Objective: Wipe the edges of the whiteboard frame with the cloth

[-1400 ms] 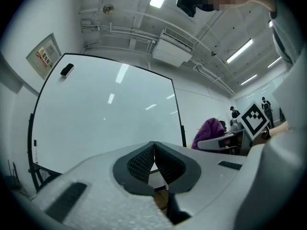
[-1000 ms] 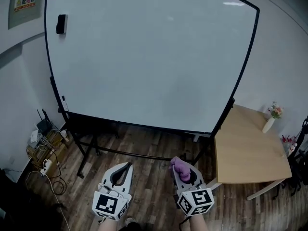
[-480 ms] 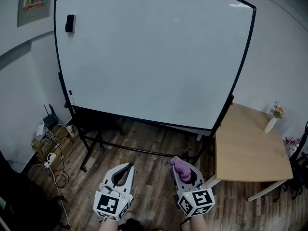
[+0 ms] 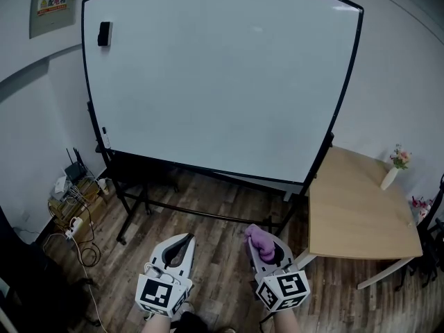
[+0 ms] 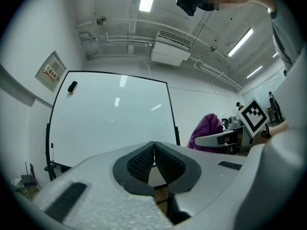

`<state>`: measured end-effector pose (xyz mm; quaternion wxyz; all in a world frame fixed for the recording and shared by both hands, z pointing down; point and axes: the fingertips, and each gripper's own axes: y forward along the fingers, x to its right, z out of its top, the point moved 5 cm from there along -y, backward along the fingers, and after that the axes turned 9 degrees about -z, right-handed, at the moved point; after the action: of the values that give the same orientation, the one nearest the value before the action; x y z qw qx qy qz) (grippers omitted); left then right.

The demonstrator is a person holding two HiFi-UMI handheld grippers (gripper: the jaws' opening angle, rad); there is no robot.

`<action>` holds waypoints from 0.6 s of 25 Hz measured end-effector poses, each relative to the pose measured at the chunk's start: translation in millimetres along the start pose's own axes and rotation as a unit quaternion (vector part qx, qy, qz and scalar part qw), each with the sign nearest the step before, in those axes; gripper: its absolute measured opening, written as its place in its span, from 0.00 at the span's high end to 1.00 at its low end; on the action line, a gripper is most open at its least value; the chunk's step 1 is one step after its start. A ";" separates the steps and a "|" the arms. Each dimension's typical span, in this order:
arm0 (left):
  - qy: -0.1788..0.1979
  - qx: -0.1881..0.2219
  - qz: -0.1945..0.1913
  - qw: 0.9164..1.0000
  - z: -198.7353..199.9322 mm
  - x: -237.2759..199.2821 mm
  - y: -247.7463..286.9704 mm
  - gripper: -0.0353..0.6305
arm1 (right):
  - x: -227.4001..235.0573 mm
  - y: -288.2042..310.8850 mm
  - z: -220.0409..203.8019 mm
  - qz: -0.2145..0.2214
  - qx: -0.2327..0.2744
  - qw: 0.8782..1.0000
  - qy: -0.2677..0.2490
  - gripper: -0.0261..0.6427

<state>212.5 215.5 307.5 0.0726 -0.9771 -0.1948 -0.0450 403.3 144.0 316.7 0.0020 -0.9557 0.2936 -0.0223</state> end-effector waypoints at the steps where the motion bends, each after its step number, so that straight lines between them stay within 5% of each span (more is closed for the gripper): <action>1: 0.002 0.001 0.000 1.000 0.4 1.9 -0.3 0.92 | 0.4 -2.0 0.3 0.001 0.001 1.000 0.000 0.78; 15: 0.006 0.001 -0.008 1.000 1.1 17.4 3.1 0.92 | 6.8 -15.5 -0.8 0.001 0.006 1.000 -0.001 0.78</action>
<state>229.8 219.4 308.1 0.0746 -0.9751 -0.2023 -0.0517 417.6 153.1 318.0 0.0077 -0.9553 0.2945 -0.0228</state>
